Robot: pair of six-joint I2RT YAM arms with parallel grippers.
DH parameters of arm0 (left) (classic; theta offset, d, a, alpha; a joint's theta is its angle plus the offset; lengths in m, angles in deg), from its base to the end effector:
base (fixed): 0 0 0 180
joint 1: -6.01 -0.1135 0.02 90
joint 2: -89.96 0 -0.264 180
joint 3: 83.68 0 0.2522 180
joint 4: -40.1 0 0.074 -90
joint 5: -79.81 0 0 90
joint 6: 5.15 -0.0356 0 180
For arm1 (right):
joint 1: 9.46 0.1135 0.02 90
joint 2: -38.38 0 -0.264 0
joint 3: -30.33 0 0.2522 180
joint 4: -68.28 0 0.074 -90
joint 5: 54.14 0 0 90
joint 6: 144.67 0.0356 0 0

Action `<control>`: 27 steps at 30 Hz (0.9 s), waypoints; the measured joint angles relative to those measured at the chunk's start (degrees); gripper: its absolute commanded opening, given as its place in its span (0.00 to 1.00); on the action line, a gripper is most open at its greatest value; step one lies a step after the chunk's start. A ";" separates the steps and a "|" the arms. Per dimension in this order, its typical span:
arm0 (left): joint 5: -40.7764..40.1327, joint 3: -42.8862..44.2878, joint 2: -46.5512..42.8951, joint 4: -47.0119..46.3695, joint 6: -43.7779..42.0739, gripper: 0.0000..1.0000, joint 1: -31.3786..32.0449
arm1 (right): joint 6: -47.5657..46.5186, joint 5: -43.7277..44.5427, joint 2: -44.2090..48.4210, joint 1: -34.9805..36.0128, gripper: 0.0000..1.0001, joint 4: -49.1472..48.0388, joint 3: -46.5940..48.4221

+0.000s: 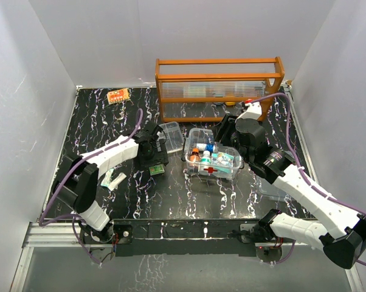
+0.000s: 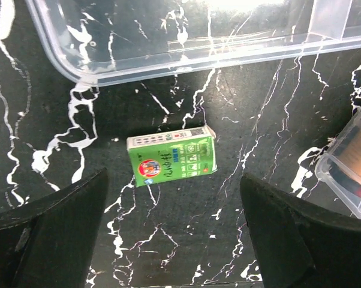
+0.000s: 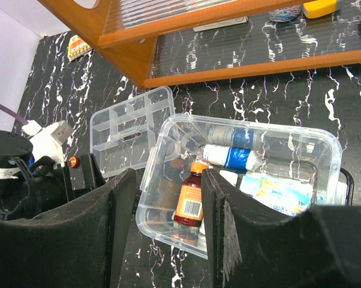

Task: Organize the medicine kit

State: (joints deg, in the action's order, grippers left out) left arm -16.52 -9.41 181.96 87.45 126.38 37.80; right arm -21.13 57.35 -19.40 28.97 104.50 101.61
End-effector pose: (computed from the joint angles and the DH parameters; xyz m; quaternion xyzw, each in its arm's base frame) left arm 0.2703 -0.1629 0.2013 -0.0946 0.9704 -0.0854 0.2050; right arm 0.1830 0.1286 0.3543 0.0683 0.8216 0.1942 0.5316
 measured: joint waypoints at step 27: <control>-0.85 0.68 7.23 0.13 1.09 0.60 0.57 | 0.00 -0.02 0.96 0.00 0.46 -0.04 -0.24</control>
State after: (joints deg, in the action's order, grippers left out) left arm -17.37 -8.73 189.20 87.58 127.48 38.37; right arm -21.13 57.33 -18.44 28.97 104.45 101.37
